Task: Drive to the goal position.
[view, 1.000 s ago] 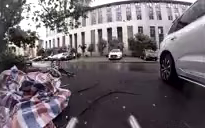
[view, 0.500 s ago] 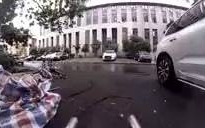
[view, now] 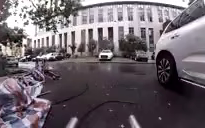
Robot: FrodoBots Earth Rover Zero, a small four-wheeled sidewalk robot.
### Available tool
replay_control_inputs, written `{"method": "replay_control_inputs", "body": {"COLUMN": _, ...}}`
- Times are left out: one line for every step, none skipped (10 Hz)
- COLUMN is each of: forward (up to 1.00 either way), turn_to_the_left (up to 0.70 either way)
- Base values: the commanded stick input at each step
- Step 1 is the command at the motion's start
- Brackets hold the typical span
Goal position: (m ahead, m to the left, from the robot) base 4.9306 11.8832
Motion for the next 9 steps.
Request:
{"method": "replay_control_inputs", "body": {"forward": 0.45, "turn_to_the_left": 0.00}}
{"method": "replay_control_inputs", "body": {"forward": 0.45, "turn_to_the_left": 0.00}}
{"method": "replay_control_inputs", "body": {"forward": 0.45, "turn_to_the_left": 0.00}}
{"method": "replay_control_inputs", "body": {"forward": 0.45, "turn_to_the_left": 0.00}}
{"method": "replay_control_inputs", "body": {"forward": 0.45, "turn_to_the_left": 0.00}}
{"method": "replay_control_inputs", "body": {"forward": 0.45, "turn_to_the_left": 0.00}}
{"method": "replay_control_inputs", "body": {"forward": 0.45, "turn_to_the_left": 0.00}}
{"method": "replay_control_inputs", "body": {"forward": 0.45, "turn_to_the_left": 0.00}}
{"method": "replay_control_inputs", "body": {"forward": 0.45, "turn_to_the_left": 0.00}}
